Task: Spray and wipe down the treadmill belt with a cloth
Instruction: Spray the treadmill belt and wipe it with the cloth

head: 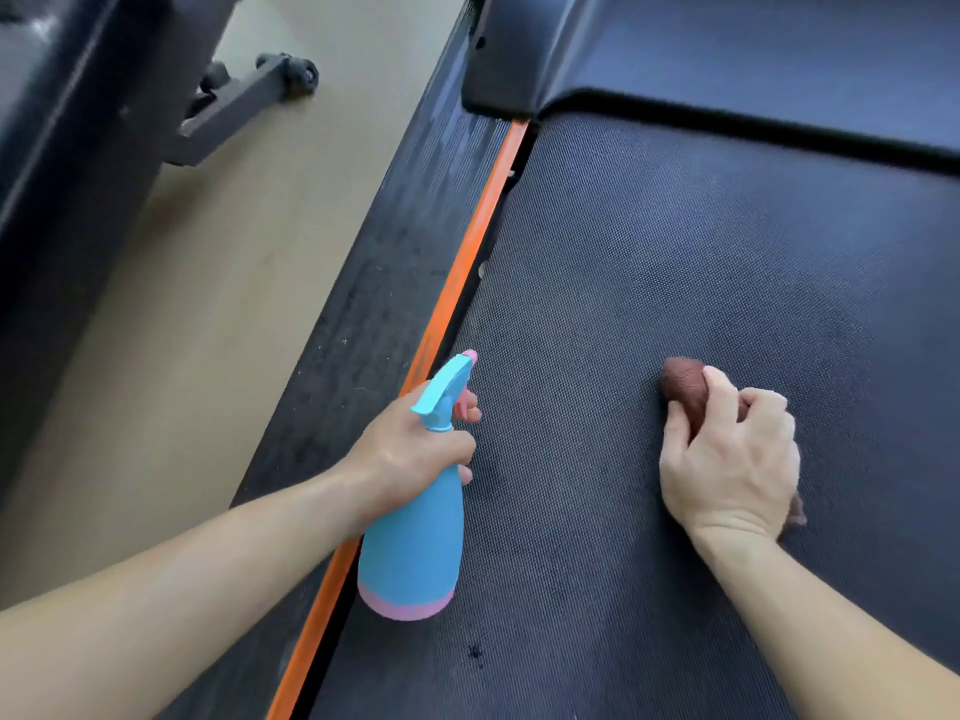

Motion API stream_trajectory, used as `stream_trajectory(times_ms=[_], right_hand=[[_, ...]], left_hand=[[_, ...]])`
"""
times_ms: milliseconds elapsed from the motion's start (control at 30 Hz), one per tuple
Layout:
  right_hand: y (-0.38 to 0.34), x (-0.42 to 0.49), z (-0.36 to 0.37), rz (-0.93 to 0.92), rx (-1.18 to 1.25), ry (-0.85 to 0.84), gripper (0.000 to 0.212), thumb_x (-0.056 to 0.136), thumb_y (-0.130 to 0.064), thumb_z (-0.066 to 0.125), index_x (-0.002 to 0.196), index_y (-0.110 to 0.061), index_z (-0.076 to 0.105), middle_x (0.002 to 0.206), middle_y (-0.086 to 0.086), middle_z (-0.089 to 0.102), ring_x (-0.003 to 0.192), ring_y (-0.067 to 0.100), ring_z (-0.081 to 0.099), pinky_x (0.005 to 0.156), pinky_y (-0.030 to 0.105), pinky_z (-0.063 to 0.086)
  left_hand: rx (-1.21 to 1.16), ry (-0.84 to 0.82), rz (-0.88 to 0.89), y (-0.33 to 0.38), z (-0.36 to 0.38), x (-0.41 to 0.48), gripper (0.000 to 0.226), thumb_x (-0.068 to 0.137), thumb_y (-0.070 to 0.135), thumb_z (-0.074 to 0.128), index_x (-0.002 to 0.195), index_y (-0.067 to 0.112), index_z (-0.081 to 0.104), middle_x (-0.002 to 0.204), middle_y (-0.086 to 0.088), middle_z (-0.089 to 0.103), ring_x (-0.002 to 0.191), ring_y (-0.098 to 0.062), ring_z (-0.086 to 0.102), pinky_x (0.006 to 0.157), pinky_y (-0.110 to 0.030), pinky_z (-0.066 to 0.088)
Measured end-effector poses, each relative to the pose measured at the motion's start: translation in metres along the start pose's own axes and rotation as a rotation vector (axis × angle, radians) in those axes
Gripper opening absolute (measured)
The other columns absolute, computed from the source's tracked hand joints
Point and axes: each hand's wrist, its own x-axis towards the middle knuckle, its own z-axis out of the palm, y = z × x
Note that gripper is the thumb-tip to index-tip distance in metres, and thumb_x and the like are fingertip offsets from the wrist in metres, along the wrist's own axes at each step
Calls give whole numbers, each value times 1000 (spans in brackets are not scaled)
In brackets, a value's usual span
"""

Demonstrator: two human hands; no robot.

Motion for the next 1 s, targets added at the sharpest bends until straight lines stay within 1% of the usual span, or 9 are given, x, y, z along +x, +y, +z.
stream_trajectory(times_ms=[67,167,333,467,567,633,733,867,1000], right_hand=[[2,0,-1,-33,1,-6,46,94,-40,56,130,-12,58,109,21,50,87,42,51,73,52,46],[-2,0,-4,-157,32,-32,45,90,-34,70,128,-11,61,108,20,52,88,42,53,74,52,48],[-60,28,13,-404,82,-116,46,91,-44,65,128,-16,61,106,16,52,88,38,54,74,48,50],[-135,93,47,-411,62,-177,41,97,-49,52,128,-21,53,118,15,48,104,38,50,85,49,46],[-169,134,63,-349,28,-236,41,99,-49,49,129,-22,51,127,16,44,114,39,47,91,50,43],[-173,125,62,-328,23,-223,39,97,-48,52,127,-22,53,126,16,45,110,39,48,87,49,44],[-152,60,48,-558,35,-186,35,93,-44,56,120,-22,58,115,15,49,94,36,50,75,47,49],[-133,58,41,-885,10,-268,37,91,-45,62,121,-23,61,106,13,51,88,34,52,69,46,50],[-164,123,59,-607,-55,-182,36,93,-44,60,122,-23,58,116,15,49,100,37,53,76,48,49]], left_hand=[[-12,35,0,1,-1,-1,31,78,12,67,107,21,69,105,3,73,71,-26,77,66,-26,58],[-23,72,-12,0,-4,-1,22,76,14,68,98,15,68,91,-2,68,70,-26,77,73,-34,61],[-22,26,37,-3,-14,-2,52,84,1,63,122,35,69,105,1,71,71,-23,75,69,-26,60],[-111,41,64,-6,-27,-2,68,64,15,60,124,49,66,119,7,72,82,-31,80,84,-35,62],[-167,49,57,-6,-36,0,60,63,15,61,112,49,67,118,4,74,77,-30,79,78,-34,59],[-175,55,46,-6,-43,1,50,72,7,66,113,35,69,116,1,75,74,-27,78,66,-27,59],[-194,63,30,-5,-50,3,43,88,-7,58,114,25,70,117,0,76,72,-27,77,56,-21,55],[-208,39,39,-2,-50,3,42,79,0,66,111,28,69,119,0,75,74,-29,77,60,-22,58],[-203,5,71,-3,-51,1,57,62,15,61,114,38,69,118,4,75,77,-29,79,63,-22,58]])
